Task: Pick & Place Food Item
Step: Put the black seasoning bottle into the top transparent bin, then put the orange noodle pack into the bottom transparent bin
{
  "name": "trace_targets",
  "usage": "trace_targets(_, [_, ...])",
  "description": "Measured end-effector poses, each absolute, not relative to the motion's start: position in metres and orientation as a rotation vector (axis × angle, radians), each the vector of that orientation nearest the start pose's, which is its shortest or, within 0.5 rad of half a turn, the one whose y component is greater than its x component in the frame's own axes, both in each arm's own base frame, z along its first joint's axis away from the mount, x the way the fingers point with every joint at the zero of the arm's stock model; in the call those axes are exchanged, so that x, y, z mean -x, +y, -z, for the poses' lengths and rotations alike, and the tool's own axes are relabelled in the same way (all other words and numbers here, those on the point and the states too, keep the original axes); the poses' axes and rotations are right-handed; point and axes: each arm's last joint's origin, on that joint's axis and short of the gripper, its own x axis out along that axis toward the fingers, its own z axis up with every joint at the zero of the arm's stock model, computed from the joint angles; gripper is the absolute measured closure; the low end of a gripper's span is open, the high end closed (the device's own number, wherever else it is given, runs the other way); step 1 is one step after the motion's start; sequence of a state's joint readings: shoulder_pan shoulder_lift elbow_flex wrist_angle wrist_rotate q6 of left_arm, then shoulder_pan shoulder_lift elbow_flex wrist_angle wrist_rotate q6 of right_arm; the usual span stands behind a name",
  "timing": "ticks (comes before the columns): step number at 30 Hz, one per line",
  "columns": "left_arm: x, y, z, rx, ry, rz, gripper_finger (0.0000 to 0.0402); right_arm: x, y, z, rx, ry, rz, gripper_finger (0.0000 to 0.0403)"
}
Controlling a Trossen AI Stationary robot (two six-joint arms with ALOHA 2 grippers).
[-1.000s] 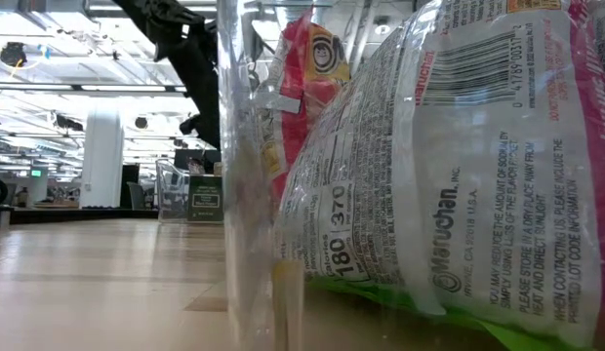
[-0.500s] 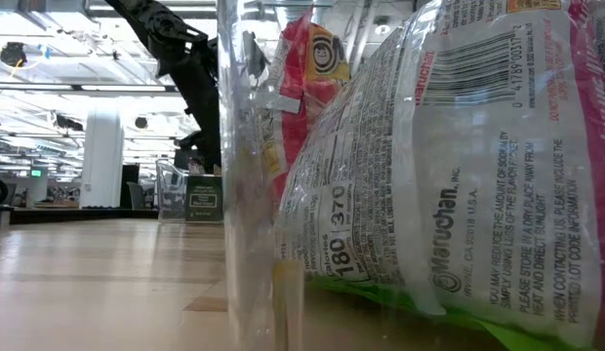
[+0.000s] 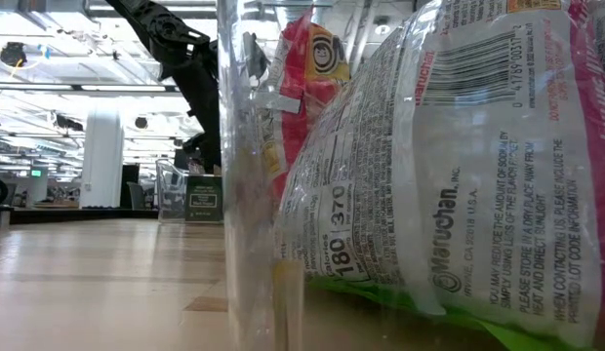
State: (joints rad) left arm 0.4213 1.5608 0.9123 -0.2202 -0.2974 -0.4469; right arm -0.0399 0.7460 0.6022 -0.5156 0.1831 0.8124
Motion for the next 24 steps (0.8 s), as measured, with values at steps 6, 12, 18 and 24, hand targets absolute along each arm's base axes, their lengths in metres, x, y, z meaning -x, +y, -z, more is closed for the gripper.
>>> trace_targets(6, [-0.280, 0.135, -0.194, 0.454, 0.722, -0.860, 0.0167, -0.153, -0.011, -0.248, -0.732, 0.532, 0.468, 0.0395])
trace_targets(12, [-0.280, 0.135, -0.195, 0.455, 0.719, -0.860, 0.0161, -0.153, -0.011, -0.248, -0.732, 0.533, 0.468, 0.0395])
trace_targets(18, [-0.276, 0.133, -0.207, 0.456, 0.672, -0.854, 0.0160, -0.153, -0.011, -0.248, -0.732, 0.533, 0.468, 0.0395])
trace_targets(24, [-0.270, 0.130, -0.225, 0.457, 0.608, -0.846, 0.0160, -0.153, -0.011, -0.248, -0.732, 0.533, 0.468, 0.0395])
